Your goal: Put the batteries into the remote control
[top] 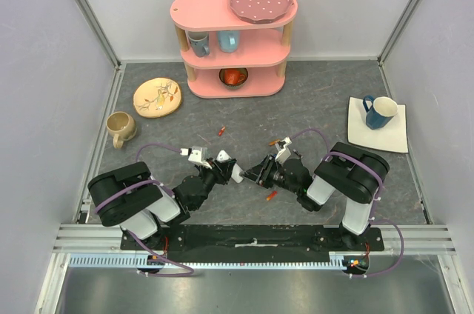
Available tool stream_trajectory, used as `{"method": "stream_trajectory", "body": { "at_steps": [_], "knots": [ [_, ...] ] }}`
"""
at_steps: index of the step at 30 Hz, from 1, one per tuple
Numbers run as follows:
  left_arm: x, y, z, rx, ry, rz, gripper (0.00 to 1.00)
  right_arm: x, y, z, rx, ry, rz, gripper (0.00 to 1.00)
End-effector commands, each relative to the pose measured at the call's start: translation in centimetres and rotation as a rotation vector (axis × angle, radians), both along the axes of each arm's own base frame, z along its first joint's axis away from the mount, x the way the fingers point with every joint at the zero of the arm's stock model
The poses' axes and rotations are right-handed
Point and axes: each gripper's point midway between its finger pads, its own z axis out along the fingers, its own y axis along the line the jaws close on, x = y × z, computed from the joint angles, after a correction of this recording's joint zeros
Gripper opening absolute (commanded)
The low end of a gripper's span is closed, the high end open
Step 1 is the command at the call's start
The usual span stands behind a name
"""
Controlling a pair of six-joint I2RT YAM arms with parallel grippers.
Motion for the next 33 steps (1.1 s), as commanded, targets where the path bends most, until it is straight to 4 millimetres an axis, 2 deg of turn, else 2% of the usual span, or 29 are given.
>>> {"method": "stream_trajectory", "body": {
  "at_steps": [1,33],
  "knots": [
    [-0.6,-1.4,3.8,-0.099,-0.118,-0.055,0.02,1.0,1.6,3.3,0.096,-0.079,0.013,0.36],
    [-0.4,-1.1,2.6,0.0,-0.114,-0.027,0.02,0.8,1.2,4.5,0.109,-0.103,0.006,0.3]
  ]
}}
